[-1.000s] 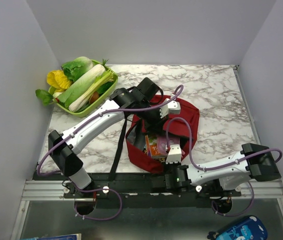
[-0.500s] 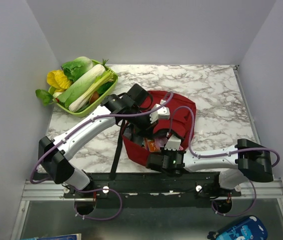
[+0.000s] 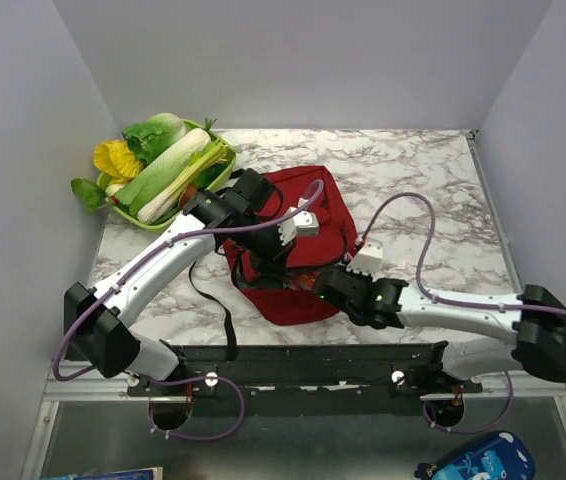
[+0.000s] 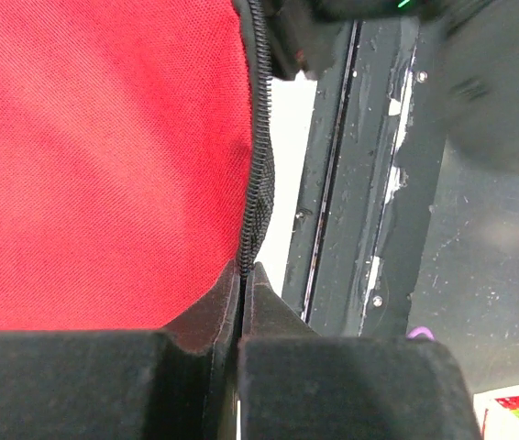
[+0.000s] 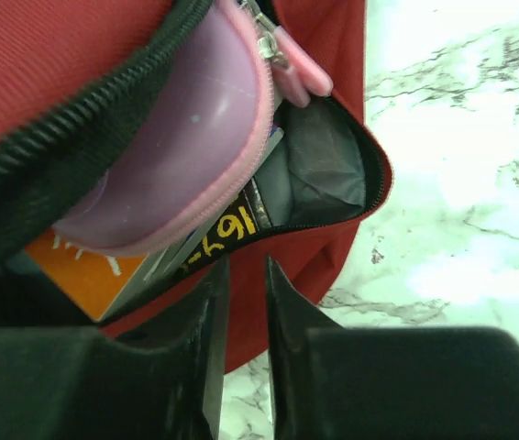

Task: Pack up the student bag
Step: Adjust the student bag at the center of the board.

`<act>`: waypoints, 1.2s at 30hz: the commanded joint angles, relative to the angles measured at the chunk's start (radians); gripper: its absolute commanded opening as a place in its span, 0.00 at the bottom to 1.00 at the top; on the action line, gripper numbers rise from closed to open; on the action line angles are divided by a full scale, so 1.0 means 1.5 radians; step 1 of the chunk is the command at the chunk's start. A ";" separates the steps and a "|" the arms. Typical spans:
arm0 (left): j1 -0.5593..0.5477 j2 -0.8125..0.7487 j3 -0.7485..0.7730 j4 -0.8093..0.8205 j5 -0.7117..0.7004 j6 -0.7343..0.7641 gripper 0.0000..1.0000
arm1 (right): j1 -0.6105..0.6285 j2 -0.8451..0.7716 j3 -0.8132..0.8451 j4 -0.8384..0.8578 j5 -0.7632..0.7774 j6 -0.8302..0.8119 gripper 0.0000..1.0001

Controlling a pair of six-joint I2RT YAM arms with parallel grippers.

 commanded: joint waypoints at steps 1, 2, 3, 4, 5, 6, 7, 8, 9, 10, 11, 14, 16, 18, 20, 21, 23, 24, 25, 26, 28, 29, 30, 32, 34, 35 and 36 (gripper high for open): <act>-0.005 0.023 -0.001 0.002 0.017 -0.015 0.05 | 0.004 -0.128 -0.055 -0.068 0.014 0.086 0.36; -0.005 0.024 0.001 0.006 0.019 -0.017 0.05 | 0.004 -0.148 -0.064 -0.088 0.018 0.099 0.49; -0.005 0.025 0.001 0.009 0.020 -0.020 0.05 | 0.003 -0.161 -0.071 -0.094 0.022 0.117 0.55; -0.006 0.026 0.001 0.013 0.019 -0.021 0.05 | 0.002 -0.171 -0.076 -0.098 0.023 0.122 0.60; -0.005 0.028 0.002 0.013 0.021 -0.021 0.06 | 0.003 -0.182 -0.080 -0.107 0.024 0.127 0.64; -0.006 0.030 -0.001 0.015 0.021 -0.021 0.06 | 0.002 -0.182 -0.081 -0.114 0.024 0.140 0.65; -0.006 0.030 -0.006 0.019 0.025 -0.022 0.06 | 0.001 -0.181 -0.081 -0.115 0.025 0.147 0.66; -0.006 0.029 -0.022 0.022 0.026 -0.022 0.06 | -0.001 -0.173 -0.081 -0.121 0.024 0.152 0.66; -0.006 0.028 -0.032 0.025 0.027 -0.021 0.06 | -0.007 -0.167 -0.079 -0.120 0.022 0.160 0.66; -0.005 0.025 -0.043 0.031 0.022 -0.017 0.06 | -0.011 -0.160 -0.078 -0.122 0.019 0.166 0.66; -0.005 0.020 -0.064 0.035 0.016 -0.014 0.06 | -0.016 -0.152 -0.077 -0.131 0.019 0.176 0.66; -0.005 0.008 -0.106 0.039 0.000 -0.002 0.06 | -0.041 -0.116 -0.080 -0.131 0.027 0.204 0.66; -0.003 -0.002 -0.125 0.043 -0.002 -0.001 0.06 | -0.065 -0.091 -0.082 -0.127 0.032 0.210 0.66; -0.001 -0.017 -0.144 0.046 -0.005 0.000 0.06 | -0.081 -0.084 -0.081 -0.112 0.034 0.204 0.65; 0.000 -0.027 -0.151 0.049 -0.009 0.001 0.06 | -0.089 -0.083 -0.082 -0.080 0.038 0.199 0.64; 0.001 -0.029 -0.151 0.049 -0.009 -0.001 0.06 | -0.097 -0.083 -0.083 -0.064 0.035 0.184 0.64; 0.003 -0.031 -0.147 0.047 -0.008 -0.001 0.06 | -0.104 -0.084 -0.080 -0.052 0.032 0.185 0.63; 0.003 -0.032 -0.145 0.046 -0.009 -0.001 0.05 | -0.107 -0.084 -0.078 -0.050 0.032 0.186 0.63; 0.004 -0.032 -0.143 0.045 -0.008 -0.003 0.06 | -0.107 -0.086 -0.077 -0.049 0.033 0.187 0.63; 0.004 -0.033 -0.139 0.046 -0.009 -0.004 0.06 | -0.107 -0.091 -0.076 -0.042 0.033 0.186 0.63; 0.005 -0.031 -0.135 0.049 -0.011 -0.005 0.06 | -0.110 -0.094 -0.081 -0.023 0.025 0.167 0.63; 0.005 -0.030 -0.133 0.050 -0.011 -0.006 0.06 | -0.112 -0.087 -0.085 -0.001 0.017 0.161 0.63; 0.005 -0.026 -0.127 0.050 -0.011 -0.007 0.06 | -0.117 -0.074 -0.082 0.004 0.010 0.153 0.63; 0.004 -0.023 -0.118 0.049 -0.007 -0.010 0.06 | -0.127 -0.044 -0.072 0.005 -0.012 0.152 0.63; 0.005 -0.022 -0.113 0.050 -0.007 -0.011 0.06 | -0.135 0.013 -0.055 0.005 -0.037 0.148 0.62; 0.005 -0.023 -0.111 0.050 -0.007 -0.012 0.06 | -0.136 0.030 -0.053 0.004 -0.043 0.151 0.60; 0.005 -0.025 -0.107 0.050 -0.008 -0.013 0.06 | -0.137 0.053 -0.052 0.004 -0.047 0.159 0.58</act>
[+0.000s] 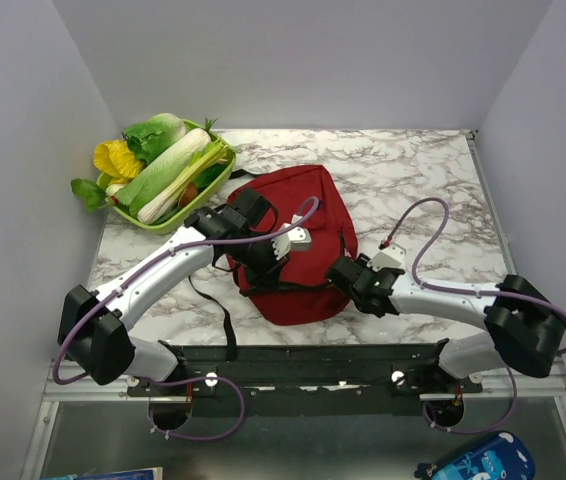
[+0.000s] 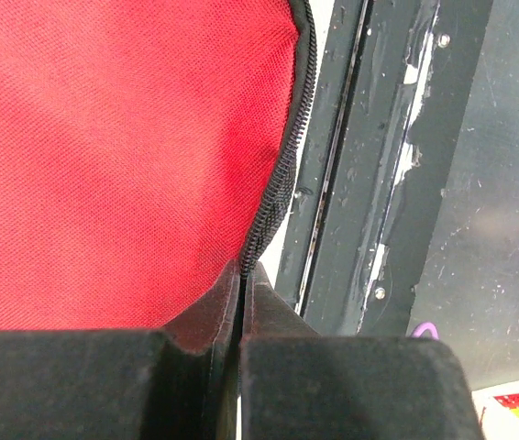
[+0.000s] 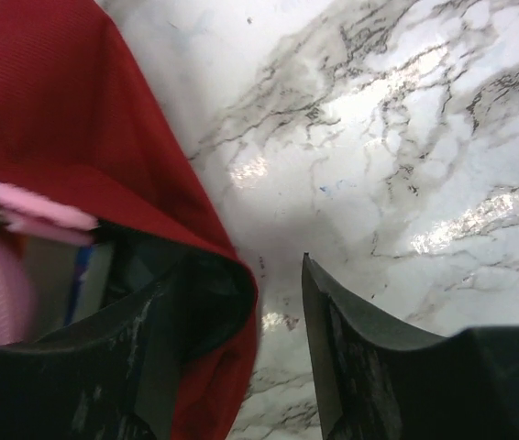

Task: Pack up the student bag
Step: Adjust the student bag at the center of the board.

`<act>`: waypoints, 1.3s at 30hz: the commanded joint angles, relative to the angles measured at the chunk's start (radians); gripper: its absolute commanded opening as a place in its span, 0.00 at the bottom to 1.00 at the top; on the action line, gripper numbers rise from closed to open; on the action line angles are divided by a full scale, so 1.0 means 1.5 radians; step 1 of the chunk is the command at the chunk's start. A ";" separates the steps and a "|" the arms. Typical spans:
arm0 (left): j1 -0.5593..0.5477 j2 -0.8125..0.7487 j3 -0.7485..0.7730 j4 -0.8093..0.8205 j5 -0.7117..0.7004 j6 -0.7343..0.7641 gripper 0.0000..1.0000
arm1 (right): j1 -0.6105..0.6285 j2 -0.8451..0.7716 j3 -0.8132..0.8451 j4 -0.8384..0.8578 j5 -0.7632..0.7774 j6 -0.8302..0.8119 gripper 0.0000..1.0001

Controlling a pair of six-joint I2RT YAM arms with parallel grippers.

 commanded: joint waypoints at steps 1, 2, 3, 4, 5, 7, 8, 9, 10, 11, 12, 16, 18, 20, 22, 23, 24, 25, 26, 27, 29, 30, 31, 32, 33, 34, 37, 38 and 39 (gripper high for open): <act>0.005 -0.004 0.027 -0.013 -0.002 -0.004 0.06 | -0.011 0.076 0.010 0.016 -0.041 0.015 0.55; 0.005 -0.004 0.029 -0.014 -0.001 -0.004 0.06 | -0.012 0.081 0.007 0.016 -0.046 0.021 0.44; 0.008 -0.006 0.034 -0.015 -0.002 -0.005 0.06 | -0.013 0.084 0.005 0.016 -0.048 0.027 0.35; 0.008 -0.008 0.036 -0.015 -0.003 -0.005 0.06 | -0.013 0.077 0.000 0.016 -0.043 0.027 0.24; 0.008 -0.008 0.038 -0.015 -0.002 -0.005 0.06 | -0.012 0.065 0.000 0.003 -0.035 0.026 0.01; 0.010 -0.006 0.047 -0.014 -0.003 -0.008 0.06 | -0.012 0.008 0.010 -0.022 0.004 0.015 0.01; 0.009 -0.004 0.052 -0.012 -0.004 -0.010 0.06 | -0.013 -0.021 0.029 -0.058 0.024 0.008 0.01; 0.010 0.000 0.058 -0.010 -0.001 -0.013 0.06 | -0.013 -0.045 0.042 -0.068 0.043 -0.031 0.01; 0.009 0.002 0.062 -0.008 -0.002 -0.017 0.06 | -0.012 -0.069 0.056 -0.078 0.083 -0.056 0.01; 0.009 0.005 0.066 -0.007 -0.002 -0.018 0.06 | -0.012 -0.120 0.089 -0.089 0.097 -0.080 0.01; 0.009 0.009 0.075 -0.005 0.000 -0.020 0.06 | -0.013 -0.140 0.102 -0.087 0.108 -0.143 0.01; 0.009 0.016 0.084 -0.001 -0.006 -0.025 0.06 | -0.011 -0.223 0.089 -0.028 0.058 -0.258 0.01; 0.009 0.017 0.084 0.004 -0.005 -0.029 0.07 | -0.011 -0.243 0.039 -0.005 0.021 -0.258 0.01; 0.009 0.020 0.083 0.013 0.000 -0.038 0.07 | -0.008 -0.248 0.010 -0.001 -0.019 -0.245 0.01; 0.009 0.029 0.088 0.020 0.009 -0.047 0.08 | -0.008 -0.246 -0.012 0.002 -0.041 -0.244 0.01; 0.007 0.034 0.093 0.020 0.018 -0.051 0.11 | -0.008 -0.244 -0.013 -0.011 -0.038 -0.233 0.01; 0.004 0.049 0.109 0.021 0.021 -0.055 0.12 | -0.008 -0.241 -0.011 -0.020 -0.033 -0.219 0.01; -0.010 0.057 0.118 0.014 0.021 -0.054 0.13 | -0.007 -0.242 -0.003 -0.026 -0.023 -0.219 0.01; -0.019 0.066 0.129 0.009 0.022 -0.054 0.15 | -0.008 -0.243 0.001 -0.025 -0.019 -0.224 0.01; -0.033 0.084 0.153 0.003 0.025 -0.052 0.17 | -0.007 -0.243 0.010 -0.024 -0.015 -0.239 0.01; -0.066 0.102 0.175 -0.016 0.041 -0.046 0.24 | -0.012 -0.230 0.044 -0.025 -0.005 -0.260 0.01; -0.075 0.116 0.193 -0.022 0.058 -0.047 0.27 | -0.013 -0.225 0.057 -0.030 -0.002 -0.275 0.01; -0.082 0.124 0.200 -0.036 0.072 -0.040 0.30 | -0.017 -0.220 0.069 -0.035 0.002 -0.281 0.01; -0.090 0.132 0.206 -0.044 0.085 -0.036 0.35 | -0.021 -0.212 0.091 -0.040 0.004 -0.288 0.01; -0.092 0.147 0.216 -0.050 0.094 -0.032 0.35 | -0.025 -0.212 0.099 -0.041 0.004 -0.301 0.01; -0.094 0.152 0.217 -0.056 0.101 -0.030 0.35 | -0.032 -0.211 0.106 -0.041 0.004 -0.307 0.01; -0.097 0.159 0.210 -0.052 0.108 -0.025 0.35 | -0.040 -0.219 0.122 -0.048 0.007 -0.330 0.01; -0.098 0.159 0.207 -0.053 0.114 -0.023 0.37 | -0.041 -0.220 0.122 -0.048 0.000 -0.336 0.01; -0.098 0.157 0.205 -0.053 0.115 -0.024 0.41 | -0.043 -0.220 0.121 -0.052 -0.003 -0.341 0.01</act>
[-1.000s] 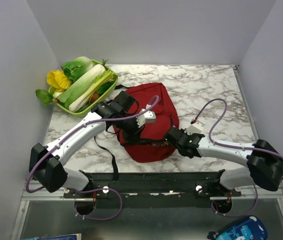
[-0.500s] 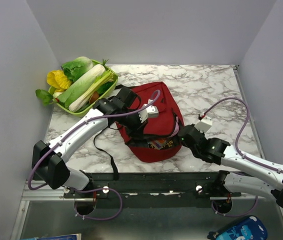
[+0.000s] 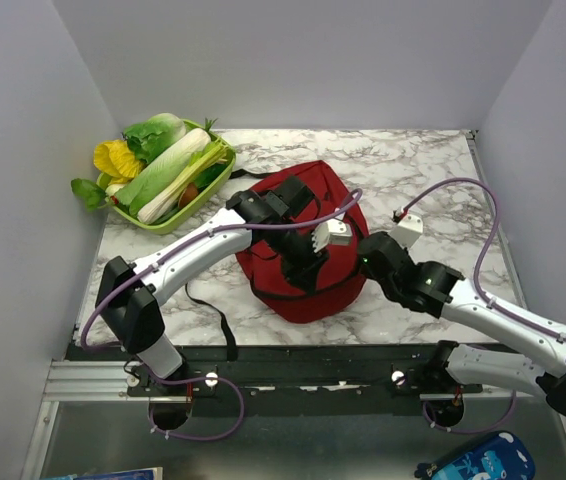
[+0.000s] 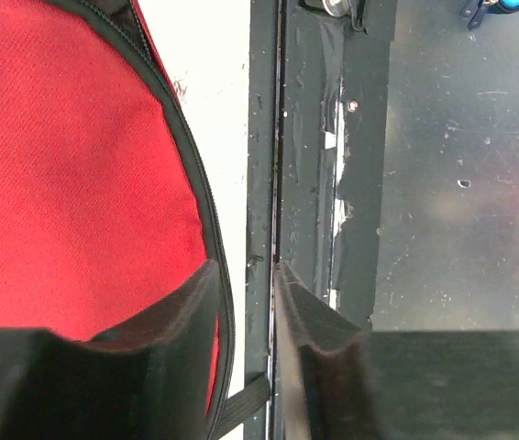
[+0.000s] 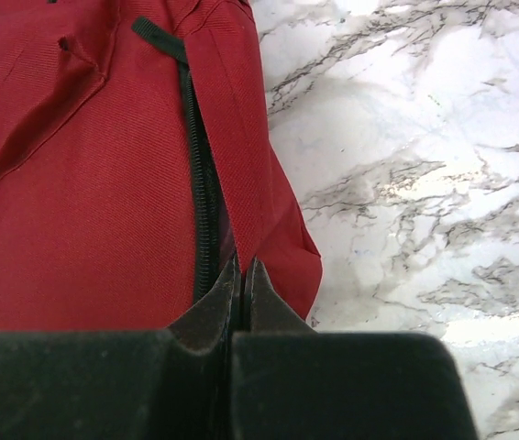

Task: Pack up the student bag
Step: Adjust the student bag at the center of the board.

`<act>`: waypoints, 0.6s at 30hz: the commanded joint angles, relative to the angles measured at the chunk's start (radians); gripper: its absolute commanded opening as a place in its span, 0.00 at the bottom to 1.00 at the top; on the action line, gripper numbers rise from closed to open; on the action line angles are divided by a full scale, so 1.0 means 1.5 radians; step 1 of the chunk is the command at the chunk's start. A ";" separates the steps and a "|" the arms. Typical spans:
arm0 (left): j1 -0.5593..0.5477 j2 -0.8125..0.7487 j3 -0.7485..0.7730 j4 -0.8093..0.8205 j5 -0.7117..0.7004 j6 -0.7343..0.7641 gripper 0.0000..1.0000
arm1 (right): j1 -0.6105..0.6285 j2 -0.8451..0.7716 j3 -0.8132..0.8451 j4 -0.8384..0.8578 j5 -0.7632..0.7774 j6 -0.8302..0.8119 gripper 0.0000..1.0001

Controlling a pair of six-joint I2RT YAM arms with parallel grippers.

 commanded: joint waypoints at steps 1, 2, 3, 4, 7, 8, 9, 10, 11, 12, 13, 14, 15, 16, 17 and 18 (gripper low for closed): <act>-0.001 0.006 0.003 -0.024 0.051 0.014 0.45 | -0.017 -0.010 0.030 -0.012 0.013 -0.041 0.01; 0.001 0.005 0.004 -0.027 0.050 0.017 0.52 | -0.021 -0.010 0.026 -0.017 0.010 -0.040 0.01; 0.010 -0.004 0.008 -0.029 0.046 0.021 0.52 | -0.026 -0.008 0.023 -0.026 0.006 -0.038 0.01; 0.022 -0.009 0.011 -0.035 0.039 0.027 0.54 | -0.044 -0.004 0.016 -0.027 0.002 -0.032 0.01; 0.116 -0.030 0.024 -0.035 0.027 0.052 0.99 | -0.102 0.010 0.015 -0.033 -0.029 -0.043 0.01; 0.144 -0.034 0.025 -0.036 0.028 0.059 0.99 | -0.117 0.015 0.016 -0.036 -0.040 -0.051 0.01; 0.176 -0.038 0.027 -0.038 0.020 0.069 0.99 | -0.136 0.022 0.021 -0.040 -0.043 -0.056 0.01; 0.222 -0.039 0.025 -0.039 0.013 0.092 0.99 | -0.175 0.028 0.025 -0.041 -0.049 -0.071 0.01; 0.245 -0.039 0.021 -0.043 0.006 0.109 0.99 | -0.195 0.044 0.038 -0.039 -0.063 -0.080 0.01; 0.261 -0.040 0.009 -0.045 -0.011 0.123 0.99 | -0.210 0.052 0.047 -0.036 -0.068 -0.091 0.01; 0.273 -0.043 -0.002 -0.033 -0.026 0.137 0.99 | -0.230 0.061 0.057 -0.034 -0.068 -0.119 0.01; 0.301 -0.045 -0.016 -0.021 -0.034 0.141 0.99 | -0.240 0.089 0.070 -0.037 -0.069 -0.131 0.02; 0.312 -0.050 -0.046 -0.006 -0.042 0.143 0.99 | -0.247 0.100 0.093 -0.042 -0.071 -0.139 0.06; 0.325 -0.051 -0.062 0.024 -0.064 0.149 0.99 | -0.257 0.112 0.109 -0.050 -0.068 -0.145 0.09; 0.342 -0.051 -0.076 0.041 -0.076 0.154 0.99 | -0.262 0.124 0.120 -0.062 -0.063 -0.148 0.18; 0.352 -0.046 -0.102 0.053 -0.087 0.162 0.99 | -0.268 0.135 0.141 -0.069 -0.060 -0.151 0.24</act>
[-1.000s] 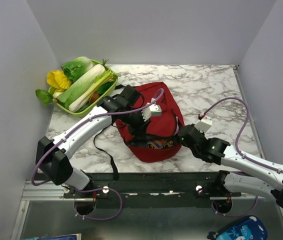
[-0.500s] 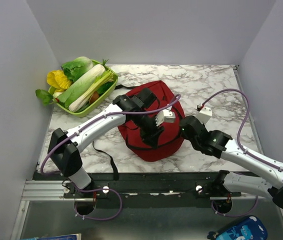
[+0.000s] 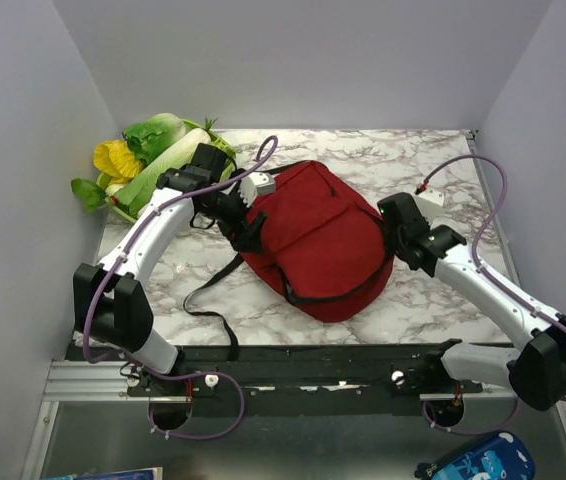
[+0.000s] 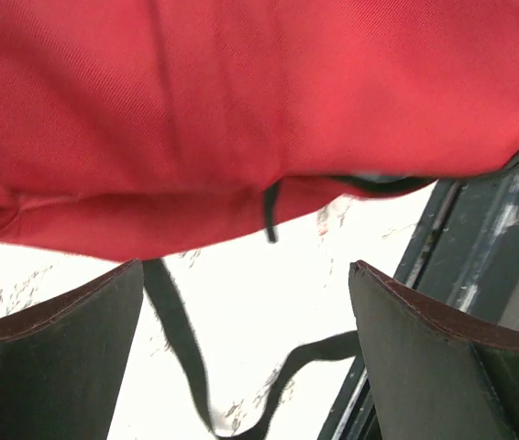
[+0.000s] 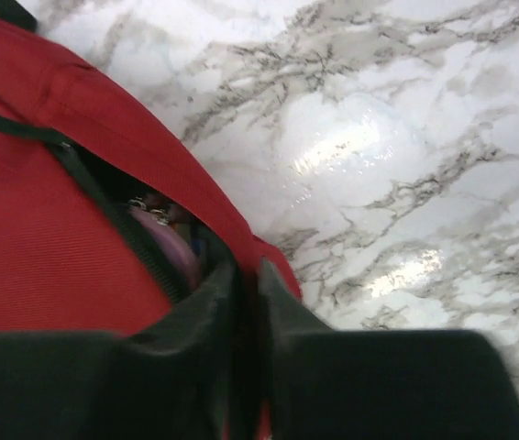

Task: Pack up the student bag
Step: Adjust the student bag at the center of the board, then zip the student bag at the center of the board.

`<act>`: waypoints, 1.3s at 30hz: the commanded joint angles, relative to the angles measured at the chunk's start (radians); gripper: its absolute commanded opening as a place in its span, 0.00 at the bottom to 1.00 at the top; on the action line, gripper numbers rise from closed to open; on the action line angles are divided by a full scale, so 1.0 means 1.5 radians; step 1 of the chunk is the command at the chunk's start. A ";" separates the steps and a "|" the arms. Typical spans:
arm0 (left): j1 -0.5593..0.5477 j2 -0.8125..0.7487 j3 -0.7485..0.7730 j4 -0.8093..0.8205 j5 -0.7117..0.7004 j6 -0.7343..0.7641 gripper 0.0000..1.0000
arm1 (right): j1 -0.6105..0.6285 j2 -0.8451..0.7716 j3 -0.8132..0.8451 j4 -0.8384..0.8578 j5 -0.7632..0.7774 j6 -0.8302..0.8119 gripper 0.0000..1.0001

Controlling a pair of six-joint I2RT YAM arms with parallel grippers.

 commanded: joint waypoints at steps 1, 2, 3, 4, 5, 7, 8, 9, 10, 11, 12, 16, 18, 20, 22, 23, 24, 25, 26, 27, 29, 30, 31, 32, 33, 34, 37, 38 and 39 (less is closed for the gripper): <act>0.042 -0.011 -0.078 0.078 -0.078 0.060 0.99 | -0.030 0.028 0.081 -0.033 0.009 -0.058 0.34; 0.048 -0.006 -0.088 0.085 -0.083 0.078 0.99 | -0.031 0.029 0.089 -0.035 0.003 -0.068 0.54; 0.063 0.002 -0.104 0.092 -0.085 0.083 0.99 | -0.031 0.029 0.101 -0.042 -0.006 -0.078 0.63; 0.069 0.004 -0.113 0.111 -0.088 0.085 0.99 | -0.030 0.027 0.121 -0.046 -0.015 -0.094 0.69; 0.072 0.006 -0.123 0.121 -0.090 0.088 0.99 | -0.026 0.019 0.123 -0.045 -0.026 -0.102 0.73; 0.077 0.001 -0.153 0.169 -0.096 0.089 0.99 | -0.005 -0.030 0.101 -0.012 -0.046 -0.156 0.75; 0.079 -0.004 -0.166 0.185 -0.096 0.088 0.99 | 0.008 -0.048 0.088 0.050 -0.081 -0.183 0.75; 0.080 -0.014 -0.184 0.202 -0.096 0.086 0.99 | 0.022 -0.066 0.078 0.082 -0.110 -0.211 0.75; 0.082 -0.017 -0.189 0.223 -0.093 0.083 0.99 | 0.059 -0.081 0.071 0.106 -0.134 -0.267 0.75; 0.084 -0.019 -0.192 0.230 -0.091 0.081 0.99 | 0.082 -0.079 0.080 0.135 -0.175 -0.300 0.73; 0.086 -0.020 -0.192 0.233 -0.084 0.076 0.99 | 0.112 -0.070 0.089 0.143 -0.185 -0.335 0.73; 0.114 -0.017 -0.173 0.189 -0.032 0.054 0.99 | 0.276 0.004 0.143 0.148 -0.186 -0.518 0.68; 0.154 -0.016 -0.168 0.174 -0.005 0.038 0.99 | 0.311 0.049 0.165 0.166 -0.229 -0.565 0.66; 0.190 -0.016 -0.168 0.152 0.037 0.026 0.99 | 0.349 0.090 0.179 0.178 -0.264 -0.604 0.65; 0.239 -0.015 -0.168 0.123 0.058 0.022 0.99 | 0.380 0.164 0.212 0.181 -0.273 -0.631 0.65; 0.252 -0.018 -0.170 0.114 0.067 0.019 0.99 | 0.390 0.188 0.223 0.181 -0.274 -0.645 0.65; 0.283 -0.026 -0.175 0.105 0.077 0.022 0.99 | 0.402 0.240 0.235 0.183 -0.268 -0.658 0.65; 0.296 -0.031 -0.176 0.092 0.084 0.020 0.99 | 0.423 0.264 0.261 0.184 -0.258 -0.683 0.65; 0.309 -0.037 -0.177 0.082 0.093 0.020 0.99 | 0.430 0.291 0.274 0.184 -0.251 -0.697 0.64; 0.319 -0.046 -0.177 0.070 0.099 0.032 0.99 | 0.437 0.311 0.286 0.184 -0.247 -0.707 0.63; 0.345 -0.055 -0.176 0.039 0.107 0.041 0.99 | 0.445 0.365 0.320 0.183 -0.241 -0.725 0.61; 0.351 -0.064 -0.174 0.027 0.111 0.049 0.99 | 0.445 0.378 0.326 0.184 -0.240 -0.730 0.59; 0.367 -0.069 -0.176 0.009 0.114 0.067 0.99 | 0.445 0.401 0.333 0.186 -0.240 -0.745 0.58; 0.372 -0.074 -0.180 0.002 0.117 0.074 0.99 | 0.444 0.410 0.342 0.187 -0.237 -0.752 0.57; 0.378 -0.082 -0.185 -0.006 0.121 0.083 0.99 | 0.445 0.422 0.346 0.186 -0.238 -0.760 0.56; 0.383 -0.087 -0.189 -0.016 0.121 0.094 0.99 | 0.446 0.429 0.348 0.186 -0.240 -0.777 0.56; 0.393 -0.104 -0.209 -0.024 0.120 0.108 0.99 | 0.448 0.461 0.356 0.186 -0.208 -0.798 0.55; 0.394 -0.109 -0.216 -0.024 0.118 0.115 0.99 | 0.450 0.469 0.358 0.187 -0.177 -0.805 0.55; 0.395 -0.116 -0.220 -0.023 0.115 0.117 0.99 | 0.453 0.480 0.360 0.187 -0.165 -0.811 0.55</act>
